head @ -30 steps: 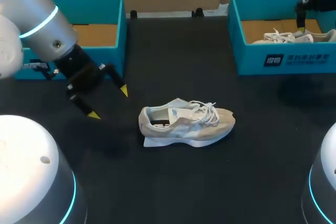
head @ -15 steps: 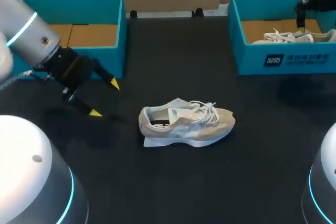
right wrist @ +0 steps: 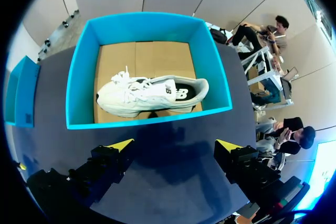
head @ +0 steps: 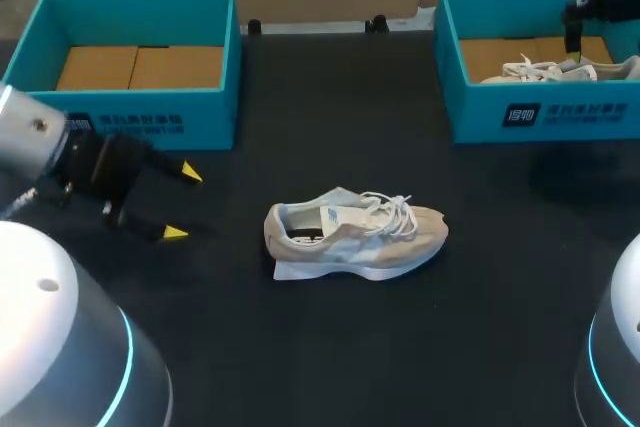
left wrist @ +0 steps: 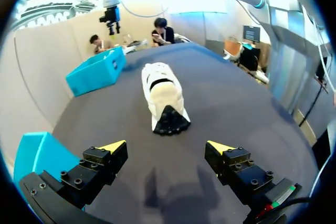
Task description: Take the shoe out of the shoebox, open the shoe tongue, remove and reinsert the insole, then place the shoe into the shoebox
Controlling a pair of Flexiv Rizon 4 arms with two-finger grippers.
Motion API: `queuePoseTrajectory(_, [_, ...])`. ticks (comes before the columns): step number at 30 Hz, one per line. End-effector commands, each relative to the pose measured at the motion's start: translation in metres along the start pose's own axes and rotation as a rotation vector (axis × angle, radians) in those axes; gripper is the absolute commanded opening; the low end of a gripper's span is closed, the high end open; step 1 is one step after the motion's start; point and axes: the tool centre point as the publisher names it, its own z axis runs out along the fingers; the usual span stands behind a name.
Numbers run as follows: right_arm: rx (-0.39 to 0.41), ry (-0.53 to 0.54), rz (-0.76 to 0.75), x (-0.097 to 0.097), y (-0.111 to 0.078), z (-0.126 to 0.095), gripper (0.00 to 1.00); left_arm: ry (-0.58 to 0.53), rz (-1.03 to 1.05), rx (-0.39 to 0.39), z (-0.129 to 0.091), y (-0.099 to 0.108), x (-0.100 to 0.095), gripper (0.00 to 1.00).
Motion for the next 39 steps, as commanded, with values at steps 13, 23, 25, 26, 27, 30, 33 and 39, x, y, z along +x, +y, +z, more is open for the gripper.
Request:
queuePoseTrajectory(13, [0.000,0.000,0.000,0.000,0.000,0.000,1.00,-0.101,-0.118,0.167,0.029,0.030,0.010,1.00])
queuePoseTrajectory(23, [0.000,0.000,0.000,0.000,0.000,0.000,1.00,-0.101,-0.118,0.167,0.029,0.030,0.010,1.00])
queuePoseTrajectory(25, [0.000,0.000,0.000,0.000,0.000,0.000,1.00,-0.101,-0.118,0.167,0.029,0.030,0.010,1.00])
queuePoseTrajectory(26, [0.000,0.000,0.000,0.000,0.000,0.000,1.00,-0.101,-0.118,0.167,0.029,0.030,0.010,1.00])
queuePoseTrajectory(27, [0.000,0.000,0.000,0.000,0.000,0.000,1.00,-0.101,-0.118,0.167,0.029,0.030,0.010,1.00])
queuePoseTrajectory(30, [0.000,0.000,0.000,0.000,0.000,0.000,1.00,-0.102,-0.137,0.177,0.031,0.029,0.011,1.00])
queuePoseTrajectory(33, [0.000,0.000,0.000,0.000,0.000,0.000,1.00,-0.141,-0.186,0.201,0.035,0.023,0.012,1.00])
queuePoseTrajectory(39, [0.000,0.000,0.000,0.000,0.000,0.000,1.00,-0.156,-0.206,0.230,0.044,0.013,0.011,1.00])
